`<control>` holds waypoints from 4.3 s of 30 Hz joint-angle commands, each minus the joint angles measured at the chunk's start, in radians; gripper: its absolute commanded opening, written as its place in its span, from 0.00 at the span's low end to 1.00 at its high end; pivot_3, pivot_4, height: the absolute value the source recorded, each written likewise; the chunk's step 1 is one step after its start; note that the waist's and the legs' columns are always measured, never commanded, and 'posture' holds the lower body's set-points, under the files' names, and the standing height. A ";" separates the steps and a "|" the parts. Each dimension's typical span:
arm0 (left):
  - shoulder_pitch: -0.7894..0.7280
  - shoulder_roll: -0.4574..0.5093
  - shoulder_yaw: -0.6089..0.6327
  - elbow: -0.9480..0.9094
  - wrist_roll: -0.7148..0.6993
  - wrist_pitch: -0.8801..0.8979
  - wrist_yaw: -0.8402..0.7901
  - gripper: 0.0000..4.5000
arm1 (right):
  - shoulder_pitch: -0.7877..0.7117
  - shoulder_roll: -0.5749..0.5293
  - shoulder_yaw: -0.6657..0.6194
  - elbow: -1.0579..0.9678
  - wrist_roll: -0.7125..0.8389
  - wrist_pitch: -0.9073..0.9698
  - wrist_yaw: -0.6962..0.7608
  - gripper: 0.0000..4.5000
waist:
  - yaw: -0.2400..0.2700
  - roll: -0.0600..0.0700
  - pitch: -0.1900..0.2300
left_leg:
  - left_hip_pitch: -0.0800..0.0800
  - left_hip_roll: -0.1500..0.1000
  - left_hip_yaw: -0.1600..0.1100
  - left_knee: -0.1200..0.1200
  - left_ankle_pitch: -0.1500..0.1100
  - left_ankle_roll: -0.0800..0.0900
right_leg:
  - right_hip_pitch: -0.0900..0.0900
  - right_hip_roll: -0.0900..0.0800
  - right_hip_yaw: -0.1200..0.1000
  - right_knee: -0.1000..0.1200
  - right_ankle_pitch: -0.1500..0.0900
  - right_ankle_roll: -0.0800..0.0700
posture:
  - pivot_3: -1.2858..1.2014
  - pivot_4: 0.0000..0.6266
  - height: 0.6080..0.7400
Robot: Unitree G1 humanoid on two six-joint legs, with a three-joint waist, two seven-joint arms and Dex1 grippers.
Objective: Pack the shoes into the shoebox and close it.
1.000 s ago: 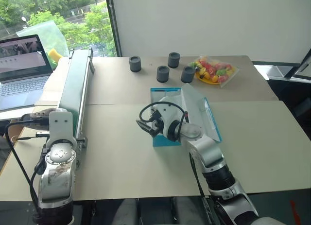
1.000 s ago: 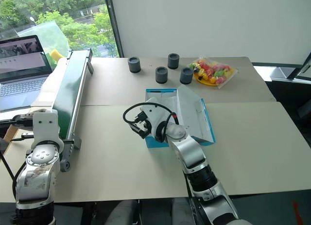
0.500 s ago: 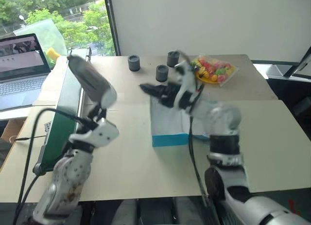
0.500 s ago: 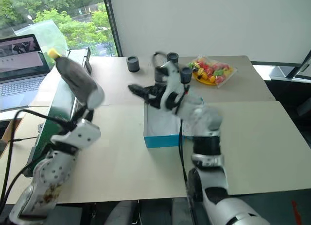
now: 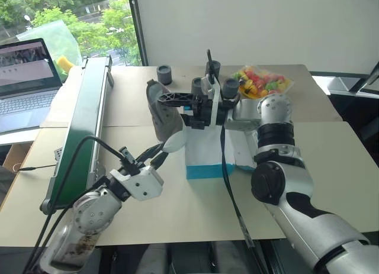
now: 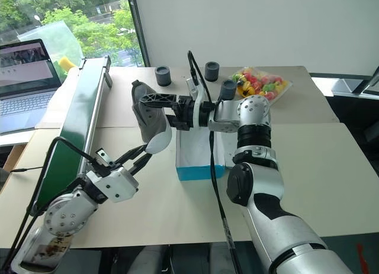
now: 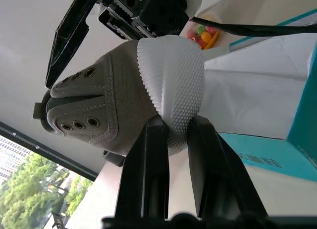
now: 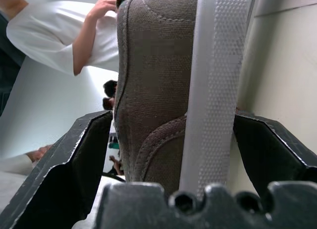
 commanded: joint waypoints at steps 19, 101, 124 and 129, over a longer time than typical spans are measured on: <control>-0.031 -0.049 0.023 0.006 -0.039 -0.080 -0.105 0.04 | 0.010 0.021 0.018 -0.085 0.024 0.021 0.026 0.20 | -0.003 0.000 0.000 | 0.000 -0.001 0.000 0.001 0.000 0.000 | 0.001 0.001 0.000 0.000 0.001 0.001 | 0.52 0.24 1.00; -0.131 -0.432 0.293 -0.014 -0.201 0.738 0.523 0.62 | 0.440 -0.210 0.578 -0.953 -0.348 -0.655 0.316 0.75 | -0.002 0.000 -0.001 | 0.007 -0.002 -0.004 0.006 0.000 0.000 | 0.005 0.002 0.001 0.008 -0.001 0.001 | 0.52 0.24 1.00; -0.078 -0.367 0.558 0.131 -0.302 0.756 0.406 0.99 | 0.578 -0.128 0.840 -0.723 -0.633 -1.150 0.433 0.99 | 0.001 -0.001 -0.001 | 0.011 -0.002 -0.008 0.007 0.000 -0.001 | 0.006 0.002 0.002 0.010 0.000 0.000 | 0.52 0.24 1.00; -0.076 -0.358 0.555 0.152 -0.300 0.768 0.399 0.99 | 0.579 -0.121 0.842 -0.732 -0.650 -1.146 0.415 0.99 | 0.000 -0.001 -0.001 | 0.010 -0.002 -0.008 0.006 -0.001 -0.003 | 0.005 0.002 0.002 0.009 0.000 0.000 | 0.52 0.24 1.00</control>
